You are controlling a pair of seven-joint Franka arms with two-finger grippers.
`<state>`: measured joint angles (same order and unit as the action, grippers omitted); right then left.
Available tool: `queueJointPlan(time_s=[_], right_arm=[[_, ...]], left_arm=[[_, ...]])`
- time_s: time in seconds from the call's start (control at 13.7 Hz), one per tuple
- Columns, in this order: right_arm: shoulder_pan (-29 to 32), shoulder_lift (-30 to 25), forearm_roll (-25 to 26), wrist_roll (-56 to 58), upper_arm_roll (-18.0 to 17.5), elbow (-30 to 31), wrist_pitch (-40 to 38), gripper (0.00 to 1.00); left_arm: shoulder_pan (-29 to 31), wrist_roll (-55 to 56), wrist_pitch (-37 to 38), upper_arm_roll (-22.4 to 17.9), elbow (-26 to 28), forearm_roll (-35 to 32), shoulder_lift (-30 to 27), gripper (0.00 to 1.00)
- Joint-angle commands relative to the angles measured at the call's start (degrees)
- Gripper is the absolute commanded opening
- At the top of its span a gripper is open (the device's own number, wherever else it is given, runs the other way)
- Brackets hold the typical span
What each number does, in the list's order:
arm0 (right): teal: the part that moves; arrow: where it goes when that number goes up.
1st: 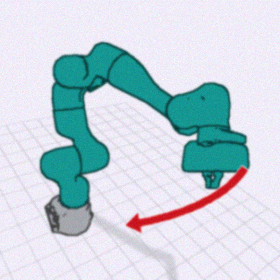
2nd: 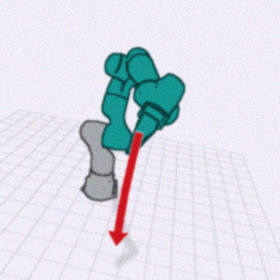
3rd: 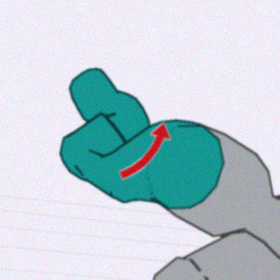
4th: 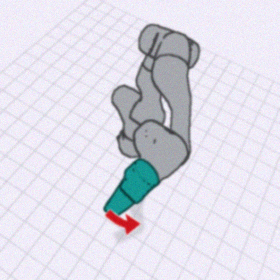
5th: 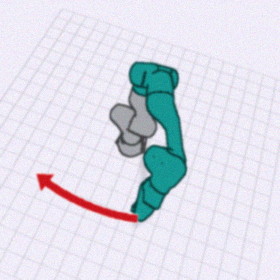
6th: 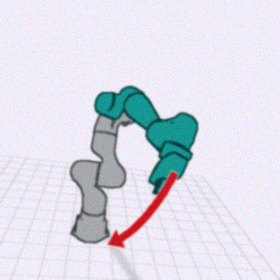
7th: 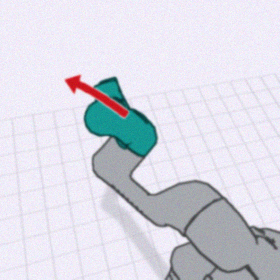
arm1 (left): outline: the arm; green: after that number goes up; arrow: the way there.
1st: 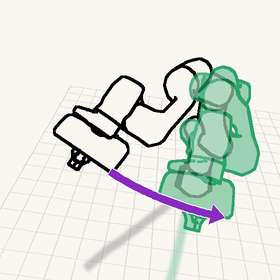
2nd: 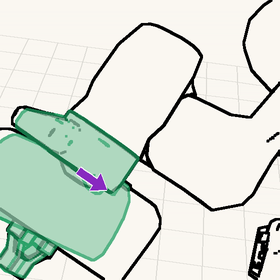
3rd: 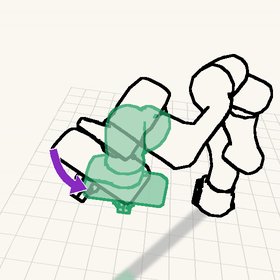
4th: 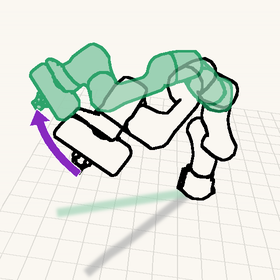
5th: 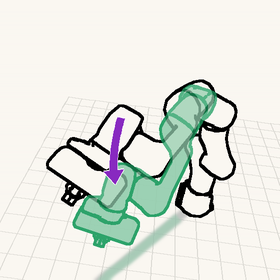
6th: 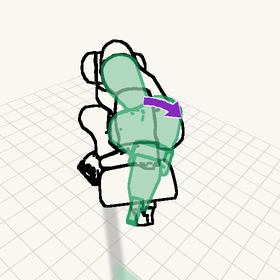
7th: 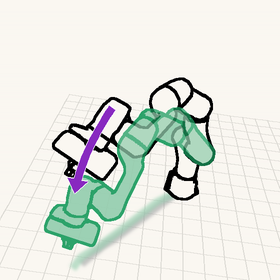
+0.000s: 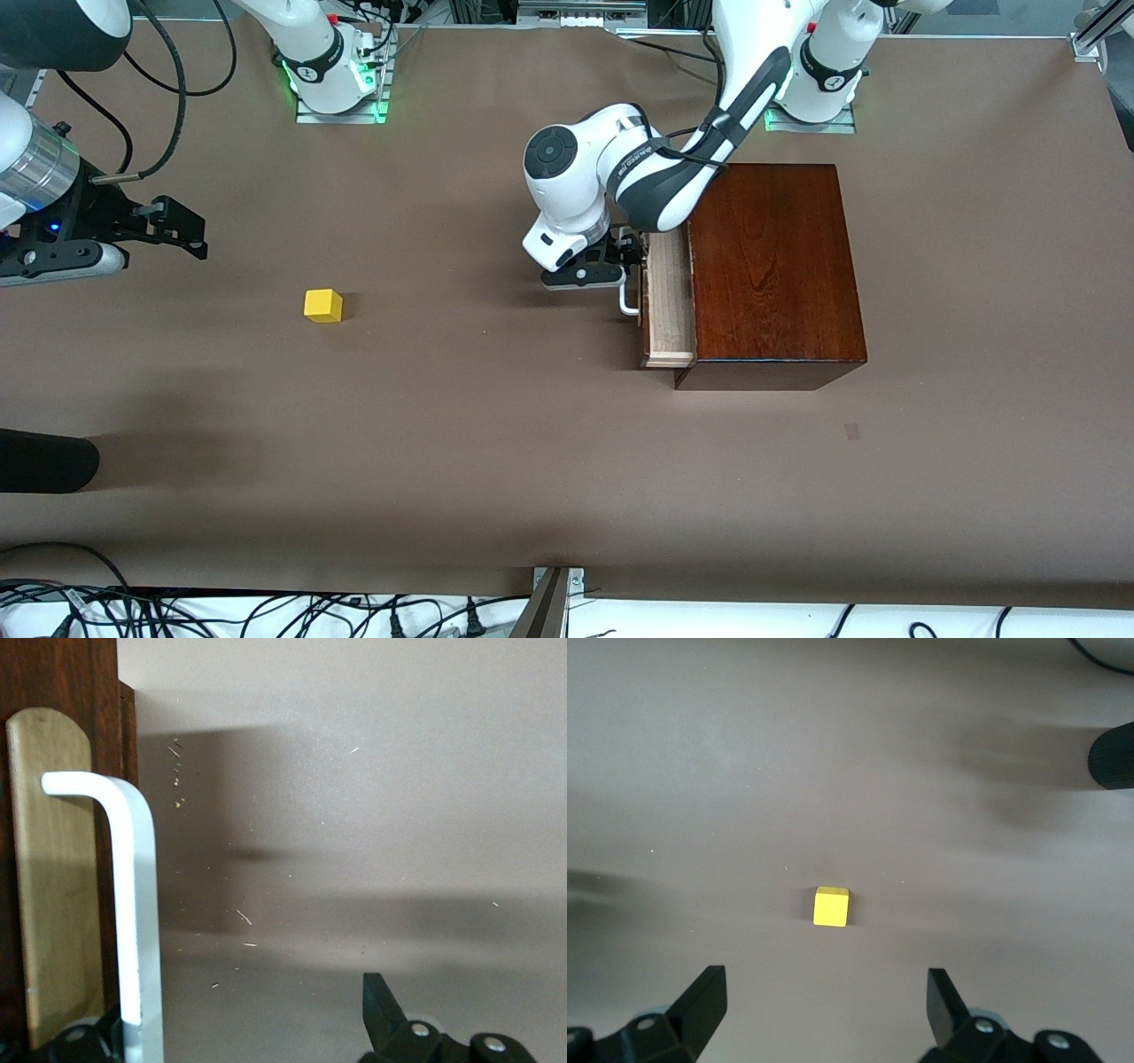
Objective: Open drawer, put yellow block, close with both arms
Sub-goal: 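Pull the drawer handle outward with the left gripper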
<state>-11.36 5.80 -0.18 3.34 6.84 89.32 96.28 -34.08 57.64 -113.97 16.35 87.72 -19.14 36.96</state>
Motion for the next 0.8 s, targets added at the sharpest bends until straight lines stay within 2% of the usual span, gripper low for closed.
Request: queueJointPlan(time_s=[0.0, 0.22, 0.73], right_arm=[[0.64, 1.14, 0.35, 0.70, -0.16, -1.61, -0.57, 1.00], [1.61, 1.67, 0.27, 0.79, -0.07, -1.61, -0.56, 1.00], [1.96, 1.67, 0.18, 0.61, -0.07, -1.61, -0.48, 1.00]], left_arm=[[-1.87, 1.07, -5.21, 0.62, -3.17, 3.50, 1.72, 1.00], [-0.47, 0.54, -3.64, 0.62, -4.92, 3.59, 0.75, 1.00], [-0.73, -4.54, 9.29, 0.00, -7.92, 2.36, 0.31, 1.00]])
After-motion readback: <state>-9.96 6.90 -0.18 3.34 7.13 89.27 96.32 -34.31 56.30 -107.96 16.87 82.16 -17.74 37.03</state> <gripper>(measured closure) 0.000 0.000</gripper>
